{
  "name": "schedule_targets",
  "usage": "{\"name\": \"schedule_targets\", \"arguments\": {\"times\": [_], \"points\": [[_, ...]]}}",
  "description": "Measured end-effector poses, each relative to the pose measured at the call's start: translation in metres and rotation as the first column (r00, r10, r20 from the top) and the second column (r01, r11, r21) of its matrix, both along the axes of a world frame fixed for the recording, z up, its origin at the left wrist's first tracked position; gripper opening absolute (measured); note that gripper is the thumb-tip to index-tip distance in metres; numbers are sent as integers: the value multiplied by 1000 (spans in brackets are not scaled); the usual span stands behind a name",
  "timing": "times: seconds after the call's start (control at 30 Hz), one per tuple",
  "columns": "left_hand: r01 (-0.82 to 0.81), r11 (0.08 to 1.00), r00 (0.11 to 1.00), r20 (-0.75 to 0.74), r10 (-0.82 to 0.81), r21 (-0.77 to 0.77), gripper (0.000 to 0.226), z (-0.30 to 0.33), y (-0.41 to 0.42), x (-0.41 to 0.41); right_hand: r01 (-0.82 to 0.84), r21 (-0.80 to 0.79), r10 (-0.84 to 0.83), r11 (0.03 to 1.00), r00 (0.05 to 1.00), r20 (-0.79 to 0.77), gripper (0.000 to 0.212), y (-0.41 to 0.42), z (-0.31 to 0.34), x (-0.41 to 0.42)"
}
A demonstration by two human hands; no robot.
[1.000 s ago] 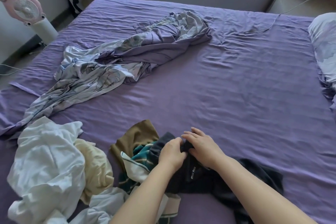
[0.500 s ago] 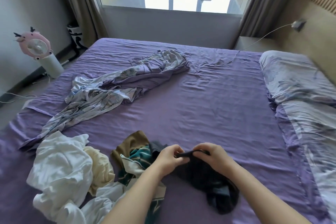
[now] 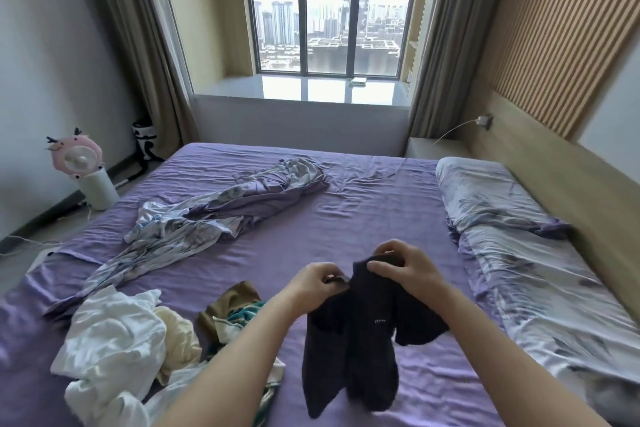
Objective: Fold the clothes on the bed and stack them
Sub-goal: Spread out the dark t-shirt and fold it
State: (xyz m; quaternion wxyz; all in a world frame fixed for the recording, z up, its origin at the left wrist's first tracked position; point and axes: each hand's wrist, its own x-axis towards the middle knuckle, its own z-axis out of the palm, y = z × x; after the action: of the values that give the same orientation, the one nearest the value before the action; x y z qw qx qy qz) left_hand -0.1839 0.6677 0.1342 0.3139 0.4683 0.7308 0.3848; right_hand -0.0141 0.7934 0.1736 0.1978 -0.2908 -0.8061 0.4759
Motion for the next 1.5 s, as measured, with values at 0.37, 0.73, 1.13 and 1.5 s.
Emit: {"name": "schedule_targets", "arguments": {"times": [0.37, 0.73, 1.13, 1.5], "points": [[45, 981, 894, -430, -123, -187, 14, 53, -60, 13, 68, 13, -67, 998, 996, -65, 10, -46, 60, 59], [-18, 999, 997, -80, 14, -49, 35, 79, -142, 22, 205, 113, -197, 972, 977, -76, 9, -113, 99, 116], [281, 950, 956, -43, -289, -139, 35, 107, -204, 62, 443, 72, -439, 894, 896, -64, 10, -204, 54, 188], [123, 983, 919, -388, -61, 136, 28, 88, -238, 103, 543, 389, -573, 744, 818, -44, 18, -265, 43, 216]]}}
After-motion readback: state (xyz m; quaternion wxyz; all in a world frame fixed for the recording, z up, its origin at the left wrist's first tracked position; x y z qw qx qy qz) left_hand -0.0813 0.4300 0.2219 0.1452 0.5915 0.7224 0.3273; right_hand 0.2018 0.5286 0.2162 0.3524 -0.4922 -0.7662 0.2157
